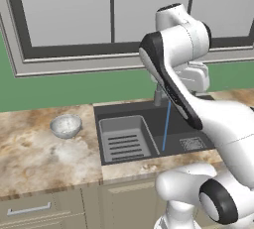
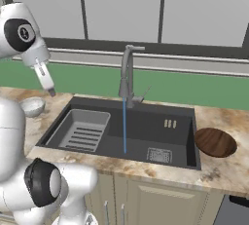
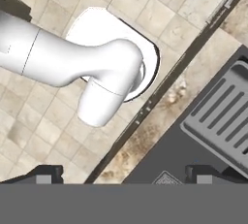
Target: Rinse each bowl for a few seconds and place them down in the sink or on the counter.
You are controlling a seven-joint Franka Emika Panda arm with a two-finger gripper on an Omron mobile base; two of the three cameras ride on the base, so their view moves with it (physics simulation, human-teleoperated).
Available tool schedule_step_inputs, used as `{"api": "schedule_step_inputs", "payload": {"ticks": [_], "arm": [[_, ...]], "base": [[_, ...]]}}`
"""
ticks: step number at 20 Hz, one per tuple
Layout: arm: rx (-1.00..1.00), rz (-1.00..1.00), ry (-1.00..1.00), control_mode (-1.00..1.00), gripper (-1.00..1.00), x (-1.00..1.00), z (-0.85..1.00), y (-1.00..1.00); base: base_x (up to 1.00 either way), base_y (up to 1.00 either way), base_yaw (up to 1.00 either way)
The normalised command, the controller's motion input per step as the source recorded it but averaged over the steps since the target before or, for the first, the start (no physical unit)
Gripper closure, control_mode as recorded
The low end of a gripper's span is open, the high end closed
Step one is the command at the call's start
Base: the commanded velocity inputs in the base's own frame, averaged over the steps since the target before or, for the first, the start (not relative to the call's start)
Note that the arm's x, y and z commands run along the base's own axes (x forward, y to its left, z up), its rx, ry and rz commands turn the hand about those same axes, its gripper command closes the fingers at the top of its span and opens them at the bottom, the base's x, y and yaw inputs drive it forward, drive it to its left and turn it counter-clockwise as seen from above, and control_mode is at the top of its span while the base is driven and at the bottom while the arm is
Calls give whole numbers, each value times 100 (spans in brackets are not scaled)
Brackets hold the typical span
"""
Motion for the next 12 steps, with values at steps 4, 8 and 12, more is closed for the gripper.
{"api": "schedule_step_inputs", "payload": {"ticks": [4,8,12], "arm": [[0,8,1,-100,-100,3,-25,100],[1,6,3,-100,-100,30,-38,100],[1,6,5,-100,-100,41,-39,73]], "base": [[0,0,0],[0,0,0],[0,0,0]]}}
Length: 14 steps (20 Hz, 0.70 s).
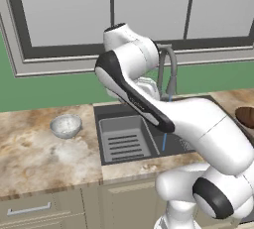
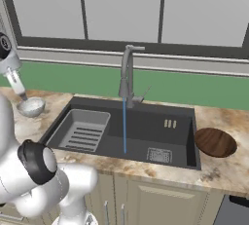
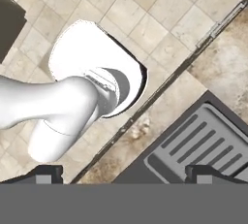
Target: Rinse each bowl for a few seconds and place them down in the sink or on the counter.
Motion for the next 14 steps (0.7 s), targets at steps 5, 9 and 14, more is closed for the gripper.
{"api": "schedule_step_inputs", "payload": {"ticks": [5,9,14], "arm": [[1,6,0,-100,-100,62,-32,44],[4,8,1,-100,-100,66,-32,34],[5,8,0,-100,-100,49,-25,34]], "base": [[0,0,0],[0,0,0],[0,0,0]]}}
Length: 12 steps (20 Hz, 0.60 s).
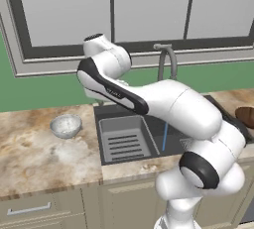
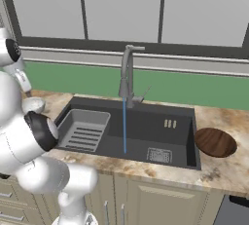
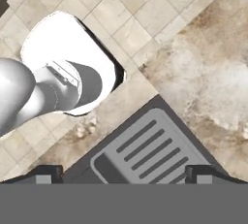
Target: Rinse each bowl for a few seconds and place them down in the sink or on the counter.
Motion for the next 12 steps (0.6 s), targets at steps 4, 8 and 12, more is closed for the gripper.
{"api": "schedule_step_inputs", "payload": {"ticks": [4,8,12], "arm": [[6,7,-1,-100,-100,42,-25,38],[3,5,0,-100,-100,47,-25,38],[6,4,0,-100,-100,43,-20,26]], "base": [[0,0,0],[0,0,0],[0,0,0]]}}
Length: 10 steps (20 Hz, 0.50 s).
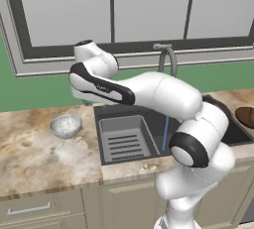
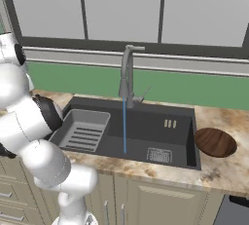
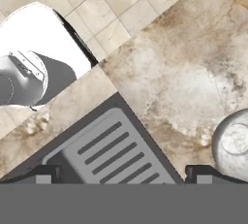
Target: Rinse each bowl for a few seconds and place them down in the sink or on the counter.
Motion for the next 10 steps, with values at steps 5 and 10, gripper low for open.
{"api": "schedule_step_inputs", "payload": {"ticks": [5,10], "arm": [[5,5,-2,-100,-100,30,-19,17],[2,5,-2,-100,-100,16,-21,10]], "base": [[0,0,0],[0,0,0]]}}
